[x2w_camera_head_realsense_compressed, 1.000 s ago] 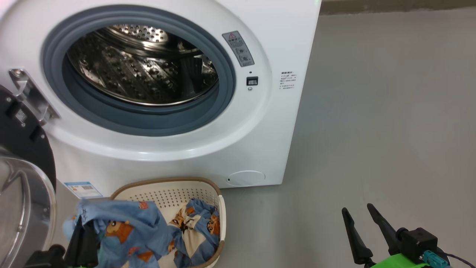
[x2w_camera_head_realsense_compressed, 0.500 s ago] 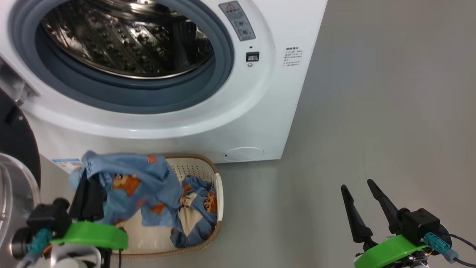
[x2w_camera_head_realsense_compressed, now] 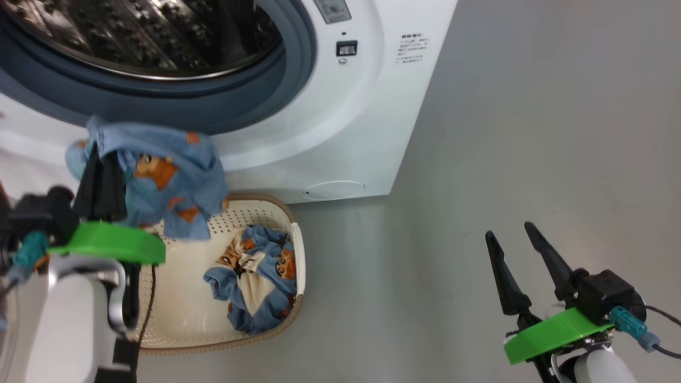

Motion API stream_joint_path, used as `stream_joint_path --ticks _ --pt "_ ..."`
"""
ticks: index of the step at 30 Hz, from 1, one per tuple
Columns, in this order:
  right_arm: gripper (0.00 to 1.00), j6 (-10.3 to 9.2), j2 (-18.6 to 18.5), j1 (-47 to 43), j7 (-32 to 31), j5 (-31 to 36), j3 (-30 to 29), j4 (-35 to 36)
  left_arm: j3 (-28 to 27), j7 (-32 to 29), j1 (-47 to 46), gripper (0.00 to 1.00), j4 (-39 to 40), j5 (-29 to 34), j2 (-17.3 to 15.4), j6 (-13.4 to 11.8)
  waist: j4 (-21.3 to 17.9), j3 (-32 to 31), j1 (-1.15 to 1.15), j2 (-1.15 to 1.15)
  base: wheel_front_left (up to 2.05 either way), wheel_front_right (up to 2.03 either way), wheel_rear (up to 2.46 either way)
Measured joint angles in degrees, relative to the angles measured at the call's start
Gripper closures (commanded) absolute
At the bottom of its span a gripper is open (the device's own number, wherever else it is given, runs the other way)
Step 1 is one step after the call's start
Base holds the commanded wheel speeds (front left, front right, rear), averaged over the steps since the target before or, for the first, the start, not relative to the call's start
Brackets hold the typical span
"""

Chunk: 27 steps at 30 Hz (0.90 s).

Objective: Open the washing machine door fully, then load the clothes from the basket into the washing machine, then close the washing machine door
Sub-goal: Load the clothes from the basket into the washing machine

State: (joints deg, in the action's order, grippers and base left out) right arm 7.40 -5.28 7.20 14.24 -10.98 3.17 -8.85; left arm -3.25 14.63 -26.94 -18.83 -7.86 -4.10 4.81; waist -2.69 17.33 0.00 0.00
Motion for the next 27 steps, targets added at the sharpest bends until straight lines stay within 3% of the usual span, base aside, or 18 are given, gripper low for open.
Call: stream_joint_path --ticks 27 --pt "0.00 0.00 1.19 4.95 0.07 -0.09 0.88 1.74 2.74 -0.08 -31.57 1.00 -23.24 1.24 -2.72 1.10 -4.98 12.23 0.00 0.00 0.00 0.00 0.00"
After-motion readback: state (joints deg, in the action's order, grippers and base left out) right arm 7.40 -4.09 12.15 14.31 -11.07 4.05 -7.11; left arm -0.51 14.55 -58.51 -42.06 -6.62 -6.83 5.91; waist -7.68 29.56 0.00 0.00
